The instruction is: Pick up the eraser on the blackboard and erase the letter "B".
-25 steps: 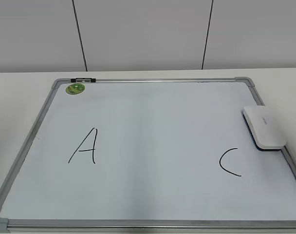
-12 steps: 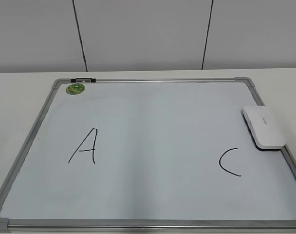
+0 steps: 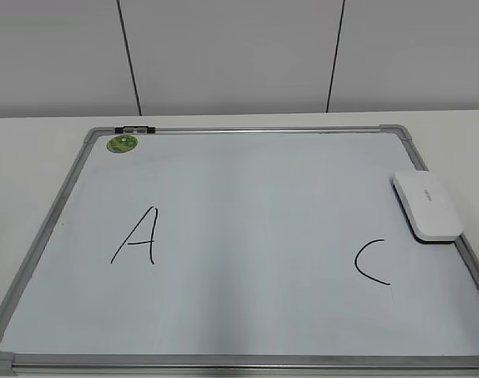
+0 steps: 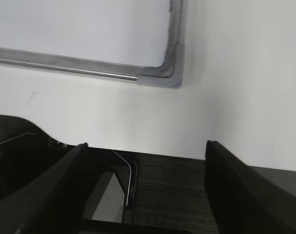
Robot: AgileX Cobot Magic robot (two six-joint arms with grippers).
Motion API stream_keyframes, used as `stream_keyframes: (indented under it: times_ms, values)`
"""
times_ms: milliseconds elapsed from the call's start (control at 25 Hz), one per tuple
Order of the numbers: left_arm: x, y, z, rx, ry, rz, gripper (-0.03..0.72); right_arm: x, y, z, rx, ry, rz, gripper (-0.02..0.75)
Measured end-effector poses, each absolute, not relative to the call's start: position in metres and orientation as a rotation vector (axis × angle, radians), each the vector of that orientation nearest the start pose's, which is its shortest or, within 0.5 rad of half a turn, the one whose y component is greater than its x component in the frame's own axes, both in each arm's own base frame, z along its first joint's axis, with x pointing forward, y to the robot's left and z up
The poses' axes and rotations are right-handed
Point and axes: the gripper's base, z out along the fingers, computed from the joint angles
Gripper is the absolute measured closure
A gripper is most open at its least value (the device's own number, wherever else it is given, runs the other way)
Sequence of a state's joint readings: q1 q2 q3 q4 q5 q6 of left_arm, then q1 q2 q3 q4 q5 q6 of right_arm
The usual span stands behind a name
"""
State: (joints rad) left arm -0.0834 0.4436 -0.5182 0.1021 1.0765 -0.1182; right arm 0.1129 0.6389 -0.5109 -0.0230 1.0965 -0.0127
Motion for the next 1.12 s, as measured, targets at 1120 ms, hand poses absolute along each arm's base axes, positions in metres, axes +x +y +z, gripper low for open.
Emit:
stream_keyframes:
  times_ms: [1120]
  values:
    - [0.0612, 0.0001, 0.2693, 0.002, 2.481, 0.011, 0.251, 0.0845, 0.0089, 0.2508, -0.213, 2.712, 0.009, 0.203]
